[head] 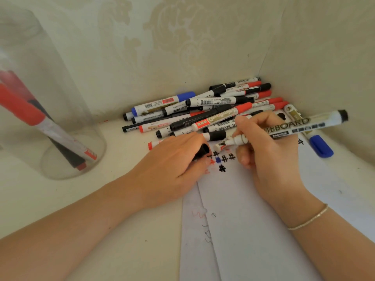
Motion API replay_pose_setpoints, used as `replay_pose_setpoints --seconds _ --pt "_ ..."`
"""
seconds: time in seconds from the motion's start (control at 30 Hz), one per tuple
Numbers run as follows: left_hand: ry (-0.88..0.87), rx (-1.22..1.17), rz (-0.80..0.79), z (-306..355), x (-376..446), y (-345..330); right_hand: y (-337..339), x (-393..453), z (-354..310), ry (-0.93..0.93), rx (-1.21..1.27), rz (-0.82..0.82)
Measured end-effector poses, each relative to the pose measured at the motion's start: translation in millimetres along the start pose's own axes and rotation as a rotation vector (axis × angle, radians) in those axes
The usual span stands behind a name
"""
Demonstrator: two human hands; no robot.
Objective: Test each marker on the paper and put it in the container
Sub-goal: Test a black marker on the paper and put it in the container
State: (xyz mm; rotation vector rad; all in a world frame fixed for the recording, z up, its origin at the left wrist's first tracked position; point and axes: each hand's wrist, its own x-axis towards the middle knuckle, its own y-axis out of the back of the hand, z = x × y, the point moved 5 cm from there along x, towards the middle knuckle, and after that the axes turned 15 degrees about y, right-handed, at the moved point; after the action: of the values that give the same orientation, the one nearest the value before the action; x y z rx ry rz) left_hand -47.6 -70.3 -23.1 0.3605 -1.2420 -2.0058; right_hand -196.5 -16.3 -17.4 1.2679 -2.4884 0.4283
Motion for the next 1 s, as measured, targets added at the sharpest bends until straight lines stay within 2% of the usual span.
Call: replay_pose_setpoints --seconds 0.1,0.23,0.67,0.77,0.93,1.0 --pt "0.048 -0.066 0.023 -3 0 0 -5 -3 -6 0.040 0.112 -0.063" --pt "0.029 -0.047 0.038 -2 1 -1 -13 -7 -7 -0.004 0.367 -0.149" --pt "-0.093 0.098 0.011 2 0 -5 -16 -10 -5 0.012 0.101 -0.235" --pt "-0.099 -0.031 -0.047 4 -1 -2 -19 -12 -4 0.026 0.114 -0.275" --pt "-0.147 -0.261 -0.103 7 -5 5 -25 -13 -9 -0.013 0.274 -0.362" --pt "-0.103 -0.282 -0.077 3 -5 5 -21 -12 -11 -0.011 0.326 -0.253"
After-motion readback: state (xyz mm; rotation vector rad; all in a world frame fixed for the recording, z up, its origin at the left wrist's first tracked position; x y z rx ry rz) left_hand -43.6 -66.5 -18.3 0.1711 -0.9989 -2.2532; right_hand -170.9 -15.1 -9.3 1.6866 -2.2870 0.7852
